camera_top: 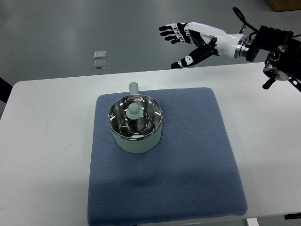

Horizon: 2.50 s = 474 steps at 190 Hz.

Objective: Open lid and place right of pot
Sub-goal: 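Move the right hand over the pot toward the green lid knob, then lower the right hand and close its fingers around the green lid knob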

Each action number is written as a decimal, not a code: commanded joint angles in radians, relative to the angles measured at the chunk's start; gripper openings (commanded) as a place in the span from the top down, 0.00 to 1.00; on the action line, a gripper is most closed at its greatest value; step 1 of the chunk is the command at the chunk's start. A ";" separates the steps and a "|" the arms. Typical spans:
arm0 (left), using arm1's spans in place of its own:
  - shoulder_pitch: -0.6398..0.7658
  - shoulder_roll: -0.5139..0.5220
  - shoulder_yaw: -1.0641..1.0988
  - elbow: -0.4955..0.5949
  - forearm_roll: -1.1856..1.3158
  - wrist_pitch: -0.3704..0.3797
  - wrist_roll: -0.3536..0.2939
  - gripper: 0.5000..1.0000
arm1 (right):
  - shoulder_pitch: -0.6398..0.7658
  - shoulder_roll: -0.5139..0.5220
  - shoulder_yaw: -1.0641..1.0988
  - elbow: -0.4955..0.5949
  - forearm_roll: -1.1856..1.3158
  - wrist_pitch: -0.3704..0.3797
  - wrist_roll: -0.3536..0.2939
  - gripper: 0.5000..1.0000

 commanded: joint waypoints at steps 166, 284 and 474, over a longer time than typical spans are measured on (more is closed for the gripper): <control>0.000 0.000 0.000 0.000 0.000 0.000 0.000 0.00 | 0.194 0.216 -0.137 0.159 -0.629 0.129 -0.031 0.32; 0.000 0.000 0.000 0.000 0.000 0.000 0.000 0.00 | 0.229 0.280 -0.272 0.117 -0.821 0.061 -0.035 0.53; 0.000 0.000 0.000 0.000 0.000 0.000 0.000 0.00 | 0.229 0.280 -0.303 0.098 -0.875 0.052 -0.035 0.55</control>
